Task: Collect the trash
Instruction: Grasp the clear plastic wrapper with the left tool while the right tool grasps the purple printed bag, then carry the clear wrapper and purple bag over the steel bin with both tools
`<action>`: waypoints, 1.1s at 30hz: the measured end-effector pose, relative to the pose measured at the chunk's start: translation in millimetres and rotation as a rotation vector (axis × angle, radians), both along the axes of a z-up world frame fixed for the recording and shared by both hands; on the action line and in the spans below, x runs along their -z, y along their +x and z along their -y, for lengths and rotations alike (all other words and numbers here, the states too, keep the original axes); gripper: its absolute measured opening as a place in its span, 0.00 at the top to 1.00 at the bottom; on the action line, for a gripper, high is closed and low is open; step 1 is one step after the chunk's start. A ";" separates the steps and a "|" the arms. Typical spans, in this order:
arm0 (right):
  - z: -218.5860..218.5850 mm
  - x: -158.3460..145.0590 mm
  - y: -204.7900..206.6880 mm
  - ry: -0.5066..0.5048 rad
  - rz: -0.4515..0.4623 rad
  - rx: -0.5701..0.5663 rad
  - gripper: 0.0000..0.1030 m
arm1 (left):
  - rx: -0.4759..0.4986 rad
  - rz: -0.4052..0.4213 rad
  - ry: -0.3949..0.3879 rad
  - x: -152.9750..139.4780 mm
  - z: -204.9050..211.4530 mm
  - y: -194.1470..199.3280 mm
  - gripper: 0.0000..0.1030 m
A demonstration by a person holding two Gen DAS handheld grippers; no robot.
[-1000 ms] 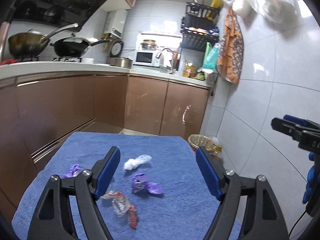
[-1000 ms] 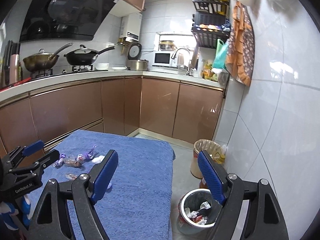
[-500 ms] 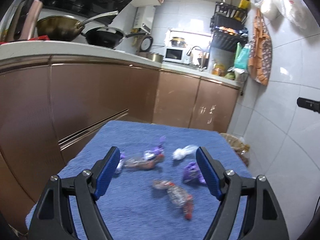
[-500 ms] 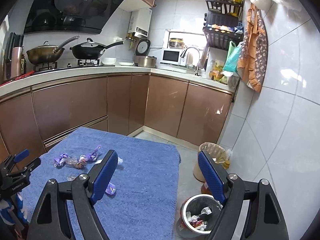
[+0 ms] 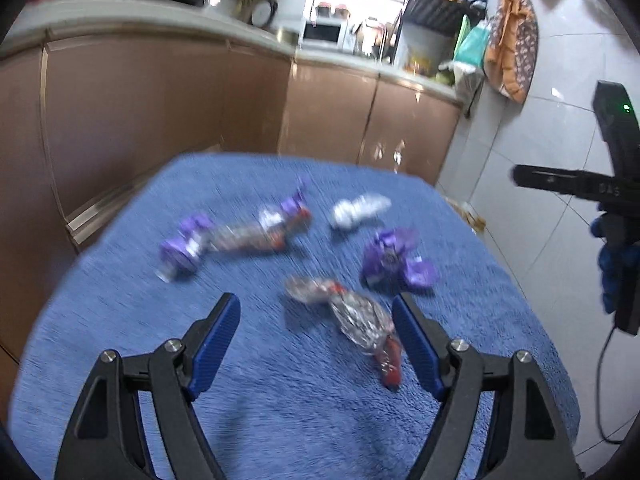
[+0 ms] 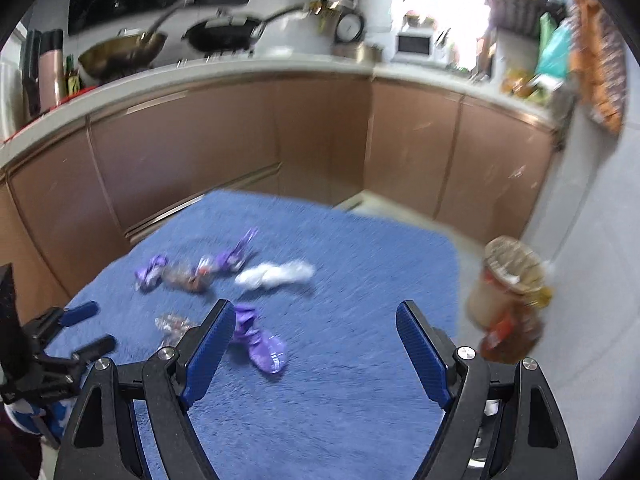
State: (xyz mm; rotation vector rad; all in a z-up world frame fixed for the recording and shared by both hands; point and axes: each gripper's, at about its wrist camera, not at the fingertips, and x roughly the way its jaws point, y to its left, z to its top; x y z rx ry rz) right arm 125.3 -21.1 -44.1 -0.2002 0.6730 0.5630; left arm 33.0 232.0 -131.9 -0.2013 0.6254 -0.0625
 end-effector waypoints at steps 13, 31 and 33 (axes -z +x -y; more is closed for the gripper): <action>-76.0 98.3 58.1 -0.056 -0.174 -0.224 0.21 | 0.042 -0.166 -0.111 42.7 11.6 58.3 0.38; -69.6 120.9 67.5 -0.004 -0.259 -0.283 0.82 | 0.048 -0.203 -0.148 53.5 10.9 63.4 0.96; -67.2 115.7 61.2 -0.006 -0.249 -0.281 0.83 | 0.037 -0.185 -0.128 49.6 11.7 58.2 0.97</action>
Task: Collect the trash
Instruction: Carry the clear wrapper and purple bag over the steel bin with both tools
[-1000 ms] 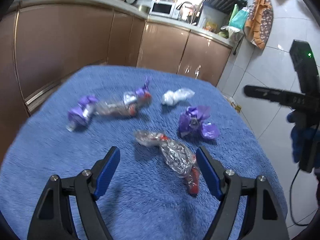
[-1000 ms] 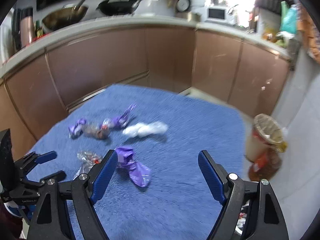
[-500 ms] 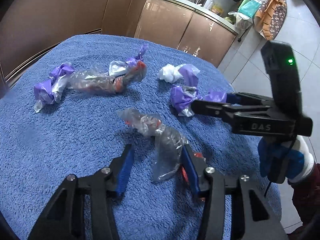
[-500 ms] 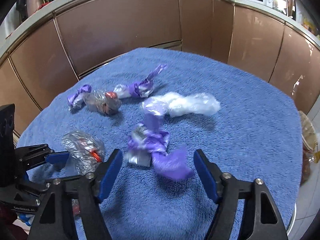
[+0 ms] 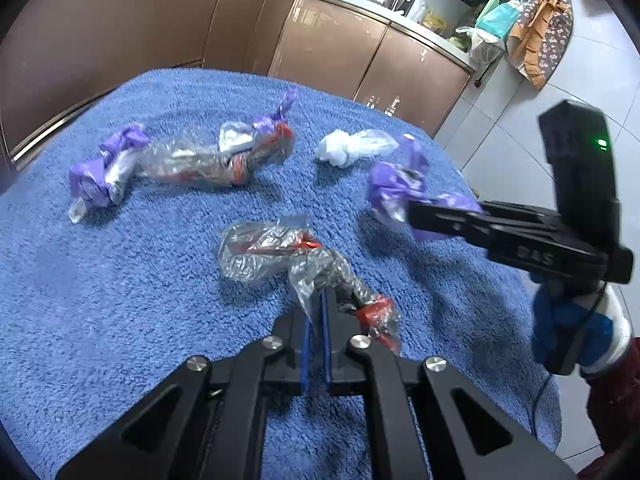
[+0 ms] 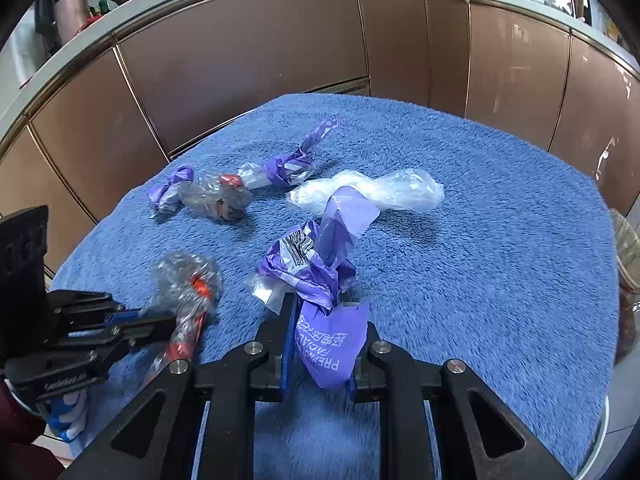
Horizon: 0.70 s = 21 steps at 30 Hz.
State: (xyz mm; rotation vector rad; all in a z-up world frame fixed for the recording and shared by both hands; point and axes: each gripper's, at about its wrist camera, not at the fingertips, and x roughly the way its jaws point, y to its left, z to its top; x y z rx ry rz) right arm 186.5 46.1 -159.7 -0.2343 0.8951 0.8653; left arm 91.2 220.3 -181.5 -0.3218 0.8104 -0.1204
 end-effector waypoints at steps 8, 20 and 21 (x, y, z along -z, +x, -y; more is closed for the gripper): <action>36.1 -48.6 -48.8 0.002 0.101 0.036 0.83 | -0.038 0.087 0.030 -34.5 6.2 -30.1 0.98; 129.2 -137.5 -146.2 0.090 0.296 0.194 0.83 | -0.022 0.294 0.103 -129.0 37.3 -110.9 0.98; 136.3 -145.0 -155.8 0.102 0.318 0.208 0.83 | -0.019 0.305 0.105 -134.3 41.2 -114.7 0.98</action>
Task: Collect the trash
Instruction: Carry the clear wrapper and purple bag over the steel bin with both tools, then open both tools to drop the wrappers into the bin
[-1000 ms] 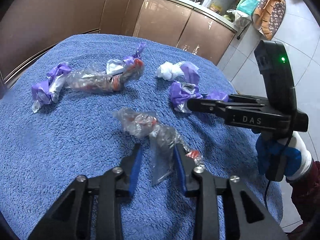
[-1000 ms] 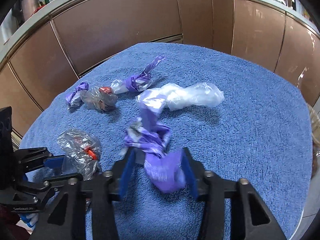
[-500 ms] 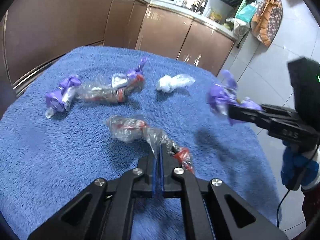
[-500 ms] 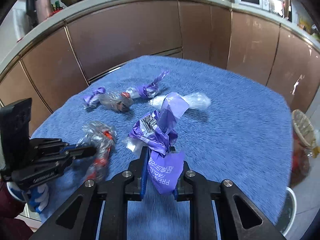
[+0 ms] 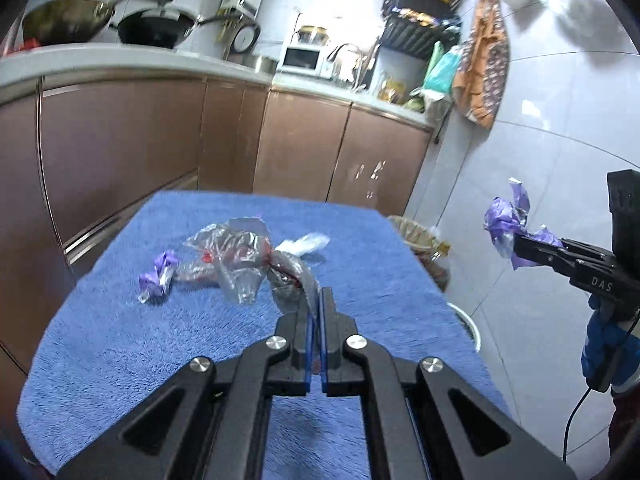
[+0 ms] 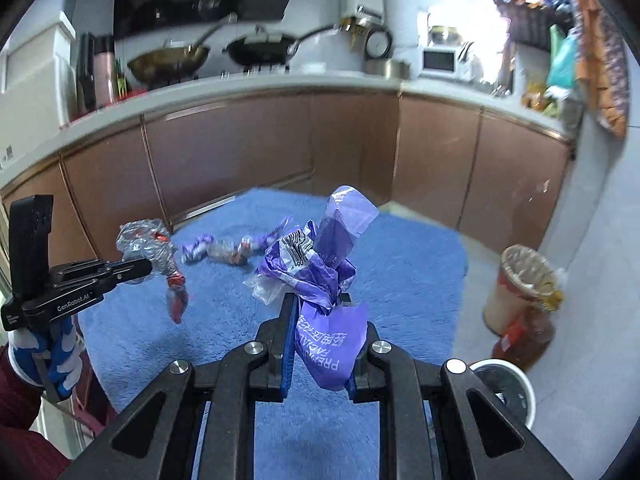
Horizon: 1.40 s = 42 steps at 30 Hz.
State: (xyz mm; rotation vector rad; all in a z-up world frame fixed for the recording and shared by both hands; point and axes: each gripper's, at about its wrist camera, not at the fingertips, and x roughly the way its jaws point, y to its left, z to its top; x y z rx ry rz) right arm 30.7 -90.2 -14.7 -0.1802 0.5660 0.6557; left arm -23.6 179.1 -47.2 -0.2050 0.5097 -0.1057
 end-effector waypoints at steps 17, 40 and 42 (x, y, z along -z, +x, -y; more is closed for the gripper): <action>87.2 -28.2 -33.1 0.123 0.092 0.211 0.83 | 0.206 0.077 0.059 -57.1 98.6 18.0 0.98; 239.9 140.9 129.6 0.133 -0.273 0.656 0.81 | 0.624 -0.226 0.214 60.5 367.2 267.2 0.98; 247.5 155.3 141.9 0.129 -0.307 0.677 0.80 | 0.635 -0.250 0.233 74.8 381.8 279.8 0.98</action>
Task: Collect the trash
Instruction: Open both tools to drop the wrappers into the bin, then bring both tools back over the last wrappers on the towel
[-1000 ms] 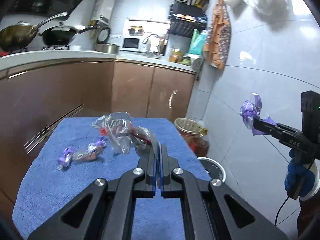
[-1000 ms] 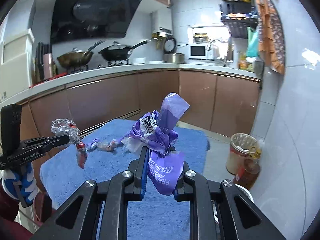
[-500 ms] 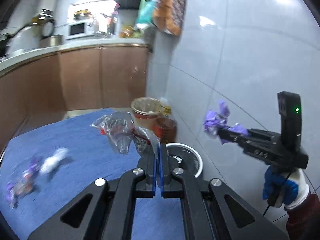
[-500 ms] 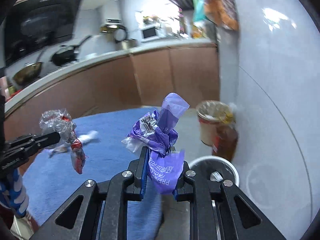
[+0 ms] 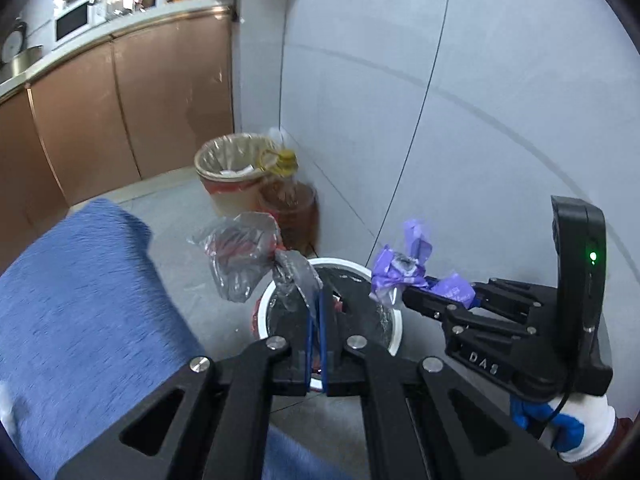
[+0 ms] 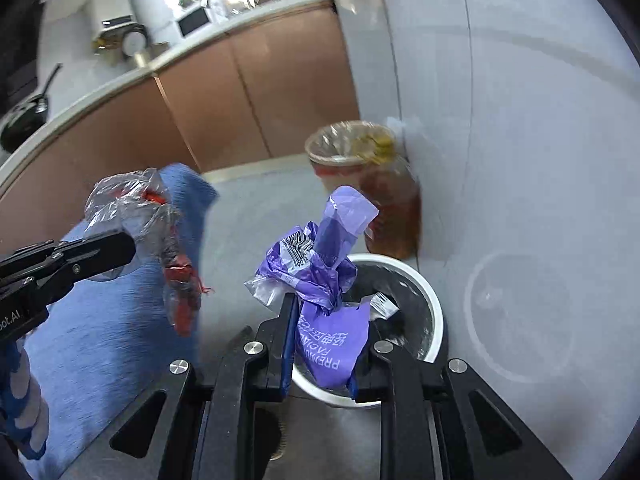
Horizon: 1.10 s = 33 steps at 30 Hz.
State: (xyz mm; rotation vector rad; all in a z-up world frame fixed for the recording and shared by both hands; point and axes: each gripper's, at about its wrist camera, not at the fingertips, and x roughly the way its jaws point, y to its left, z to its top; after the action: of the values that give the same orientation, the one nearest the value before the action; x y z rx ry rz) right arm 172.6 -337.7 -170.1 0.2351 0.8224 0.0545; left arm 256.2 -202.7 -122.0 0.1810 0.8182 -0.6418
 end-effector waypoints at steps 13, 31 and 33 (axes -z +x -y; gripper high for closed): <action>18.7 60.3 36.4 -0.025 -0.130 0.061 0.76 | -0.013 -0.113 0.031 60.9 36.3 50.9 0.94; -8.6 -3.9 3.6 -0.053 -0.031 0.080 0.49 | -0.152 0.093 -0.072 -23.6 -34.2 -7.5 0.60; -14.9 -22.8 -3.8 -0.064 0.004 0.074 0.47 | -0.176 0.133 -0.075 -36.2 -46.4 -19.6 0.60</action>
State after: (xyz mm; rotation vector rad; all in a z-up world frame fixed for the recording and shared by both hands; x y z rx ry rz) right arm 168.7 -322.8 -147.2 0.2042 0.8099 -0.0406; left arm 236.6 -156.3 -85.8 0.0815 0.6726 -0.4879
